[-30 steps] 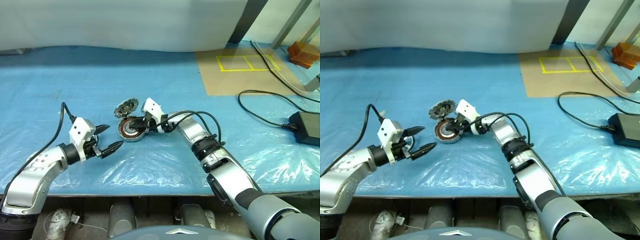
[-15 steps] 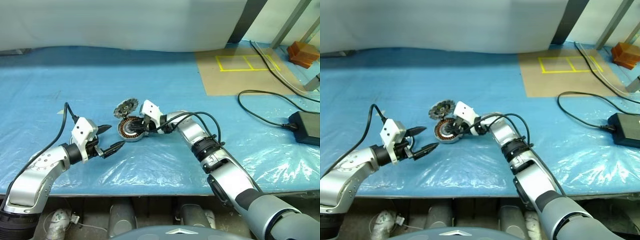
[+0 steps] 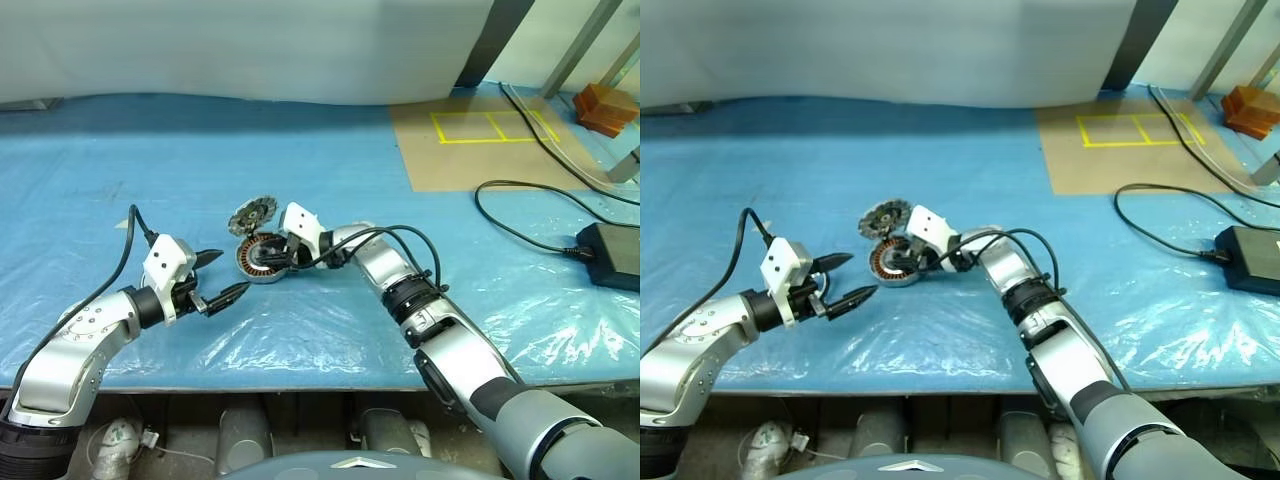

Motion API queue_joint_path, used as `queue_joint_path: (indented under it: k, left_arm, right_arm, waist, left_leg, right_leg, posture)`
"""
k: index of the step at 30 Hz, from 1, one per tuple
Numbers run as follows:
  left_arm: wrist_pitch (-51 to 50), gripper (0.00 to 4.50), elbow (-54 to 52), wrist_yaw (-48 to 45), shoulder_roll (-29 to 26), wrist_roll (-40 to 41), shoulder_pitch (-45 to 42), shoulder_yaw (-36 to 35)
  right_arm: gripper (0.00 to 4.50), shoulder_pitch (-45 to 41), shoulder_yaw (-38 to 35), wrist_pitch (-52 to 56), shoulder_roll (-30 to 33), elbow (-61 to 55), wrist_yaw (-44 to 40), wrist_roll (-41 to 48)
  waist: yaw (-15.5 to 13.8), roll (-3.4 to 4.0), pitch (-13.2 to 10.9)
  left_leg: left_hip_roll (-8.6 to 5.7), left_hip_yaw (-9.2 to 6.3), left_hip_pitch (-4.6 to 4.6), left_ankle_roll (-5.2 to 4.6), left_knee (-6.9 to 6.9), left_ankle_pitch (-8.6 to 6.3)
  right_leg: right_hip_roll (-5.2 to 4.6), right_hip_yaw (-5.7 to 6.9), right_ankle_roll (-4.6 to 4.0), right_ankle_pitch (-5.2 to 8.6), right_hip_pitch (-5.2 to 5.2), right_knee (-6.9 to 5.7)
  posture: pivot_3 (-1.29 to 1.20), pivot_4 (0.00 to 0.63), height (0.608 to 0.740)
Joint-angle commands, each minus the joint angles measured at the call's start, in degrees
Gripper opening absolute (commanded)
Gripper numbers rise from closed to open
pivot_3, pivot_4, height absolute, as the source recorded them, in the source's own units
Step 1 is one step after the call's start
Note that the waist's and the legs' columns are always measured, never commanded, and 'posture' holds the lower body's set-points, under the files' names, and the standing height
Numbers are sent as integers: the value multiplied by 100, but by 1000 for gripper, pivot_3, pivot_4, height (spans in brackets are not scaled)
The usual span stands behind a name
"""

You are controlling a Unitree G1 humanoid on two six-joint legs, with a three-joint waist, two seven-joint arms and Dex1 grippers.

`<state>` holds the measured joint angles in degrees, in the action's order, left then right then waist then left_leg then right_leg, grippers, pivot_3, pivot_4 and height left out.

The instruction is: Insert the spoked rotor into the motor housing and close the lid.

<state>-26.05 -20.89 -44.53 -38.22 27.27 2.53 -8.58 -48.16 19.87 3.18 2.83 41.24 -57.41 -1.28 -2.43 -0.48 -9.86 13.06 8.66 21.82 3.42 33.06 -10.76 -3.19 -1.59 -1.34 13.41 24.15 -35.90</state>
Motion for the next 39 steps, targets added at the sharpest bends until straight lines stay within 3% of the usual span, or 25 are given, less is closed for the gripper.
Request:
queue_joint_path:
  k: [1,10,13,19,20,31,35,39]
  left_arm:
    - [105,4500,-63,-26,-15,-28,-42,-38]
    - [150,4500,23,-66,8,-72,-80,-35]
    - [159,4500,34,-71,5,-76,-74,-35]
    - [177,4500,53,-79,1,-90,-74,-37]
    - [182,4500,56,-82,-1,-89,-75,-39]
    - [218,4500,91,-102,-11,-104,-72,-34]
    - [222,4500,94,-102,11,-118,-87,-7]
    - [230,4500,95,-98,27,-126,-97,8]
  right_arm:
    - [2823,109,31,159,20,-186,-164,32]
    - [2823,-42,-460,866,-199,-676,-274,682]
    - [2203,-61,-533,838,-207,-627,-234,714]
    - [163,86,-453,615,-283,-536,-146,605]
    - [18,110,-434,606,-295,-549,-160,602]
    - [18,-79,-578,584,-424,-325,104,632]
    - [18,-16,59,-10,-300,283,514,-227]
    - [18,87,34,57,-374,457,516,-203]
  waist:
    - [0,0,0]
    - [1,0,0]
    - [-4,0,0]
    - [-4,0,0]
    - [-3,0,0]
    - [-2,0,0]
    - [-1,0,0]
    - [20,3,6]
  left_leg:
    - [0,0,0,0,0,0]
    - [4,0,3,0,0,0]
    - [2,0,3,0,0,0]
    - [3,0,4,0,0,0]
    - [3,0,4,0,0,0]
    - [3,0,4,0,-1,0]
    - [3,0,3,1,-1,0]
    - [3,1,-10,1,-1,0]
  right_leg:
    - [0,0,0,0,0,0]
    - [2,1,0,0,2,2]
    - [1,1,0,0,2,3]
    - [1,2,0,0,2,3]
    - [1,2,0,0,2,3]
    - [1,3,0,0,2,3]
    - [1,3,0,0,2,3]
    - [1,1,-1,1,-7,1]
  posture:
    - [0,150,740]
    - [0,150,740]
    - [0,150,740]
    - [0,150,740]
    - [0,150,740]
    - [0,150,740]
    - [0,150,740]
    - [0,150,740]
